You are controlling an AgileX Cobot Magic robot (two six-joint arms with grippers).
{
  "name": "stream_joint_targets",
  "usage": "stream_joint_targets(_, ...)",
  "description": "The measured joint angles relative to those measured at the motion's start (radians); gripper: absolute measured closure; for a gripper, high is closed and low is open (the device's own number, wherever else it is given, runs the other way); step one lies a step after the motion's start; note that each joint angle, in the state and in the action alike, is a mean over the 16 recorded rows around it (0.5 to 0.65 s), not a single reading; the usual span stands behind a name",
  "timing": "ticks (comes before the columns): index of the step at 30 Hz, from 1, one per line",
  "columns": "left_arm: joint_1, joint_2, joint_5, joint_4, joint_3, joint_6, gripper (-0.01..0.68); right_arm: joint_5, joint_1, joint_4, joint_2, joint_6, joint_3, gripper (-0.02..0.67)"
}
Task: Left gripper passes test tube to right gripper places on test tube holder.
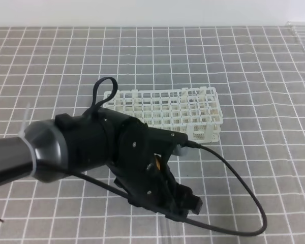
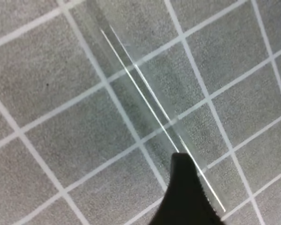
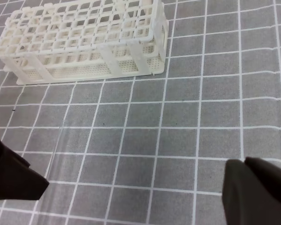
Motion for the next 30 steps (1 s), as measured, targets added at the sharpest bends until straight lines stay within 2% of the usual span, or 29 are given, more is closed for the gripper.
stream_joint_targets(5, -0.016, 0.012, 0.013, 0.032, -0.002, -0.069, 0.251, -0.001, 0.0, 0.001, 0.0, 0.0, 0.0, 0.662)
stream_joint_targets(17, -0.067, 0.093, 0.121, 0.176, -0.09, -0.249, 0.258, -0.008, 0.0, 0.019, 0.0, -0.001, 0.0, 0.662)
stream_joint_targets(30, -0.07, 0.239, 0.224, 0.242, -0.218, -0.26, 0.279, -0.01, 0.0, 0.029, 0.0, -0.002, 0.002, 0.662)
